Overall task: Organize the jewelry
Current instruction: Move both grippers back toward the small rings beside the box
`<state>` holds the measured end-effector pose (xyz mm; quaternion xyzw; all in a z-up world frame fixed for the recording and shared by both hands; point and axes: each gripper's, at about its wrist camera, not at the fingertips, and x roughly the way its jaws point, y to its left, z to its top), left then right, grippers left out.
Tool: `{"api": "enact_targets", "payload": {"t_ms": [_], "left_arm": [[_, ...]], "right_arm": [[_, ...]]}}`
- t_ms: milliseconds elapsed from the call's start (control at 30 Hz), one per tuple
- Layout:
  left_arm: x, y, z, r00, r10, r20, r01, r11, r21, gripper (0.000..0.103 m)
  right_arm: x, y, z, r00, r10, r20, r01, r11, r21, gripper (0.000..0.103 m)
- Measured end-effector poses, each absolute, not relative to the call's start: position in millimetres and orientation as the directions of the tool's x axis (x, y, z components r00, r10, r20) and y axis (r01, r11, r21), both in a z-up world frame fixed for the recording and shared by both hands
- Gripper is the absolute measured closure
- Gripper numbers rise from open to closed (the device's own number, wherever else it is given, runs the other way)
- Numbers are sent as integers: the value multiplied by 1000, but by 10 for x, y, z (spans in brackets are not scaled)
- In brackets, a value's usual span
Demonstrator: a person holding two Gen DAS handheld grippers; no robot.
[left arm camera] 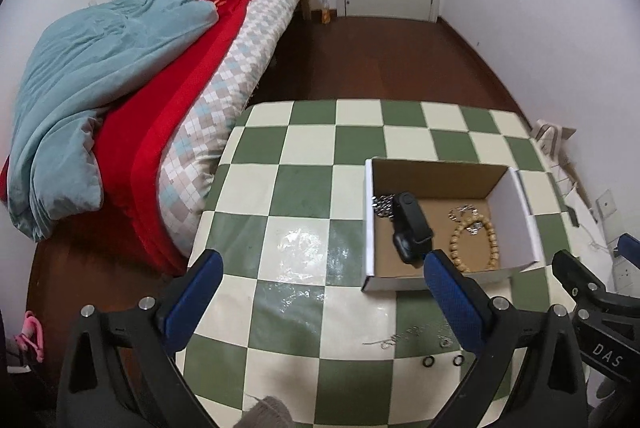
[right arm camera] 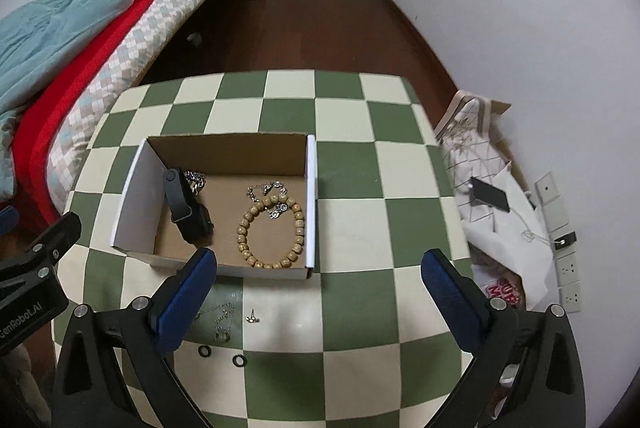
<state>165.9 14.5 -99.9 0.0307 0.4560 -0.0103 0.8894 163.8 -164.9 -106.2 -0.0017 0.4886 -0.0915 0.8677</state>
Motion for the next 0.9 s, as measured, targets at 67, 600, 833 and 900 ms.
{"api": "enact_targets", "payload": {"t_ms": [67, 600, 833, 900], "left_arm": [[1573, 146, -911, 602, -6, -799, 53, 998, 33, 0], [918, 188, -353, 707, -65, -705, 71, 997, -20, 0], [827, 377, -676, 712, 119, -692, -53, 992, 116, 0], [870, 413, -930, 672, 192, -715, -79, 979, 189, 0]], "right_arm": [[1549, -1645, -975, 528, -174, -831, 162, 981, -103, 0], [734, -1565, -257, 675, -184, -715, 197, 978, -65, 0], [522, -1618, -583, 625, -101, -774, 194, 981, 28, 4], [538, -1619, -893, 579, -49, -814, 174, 983, 65, 24]]}}
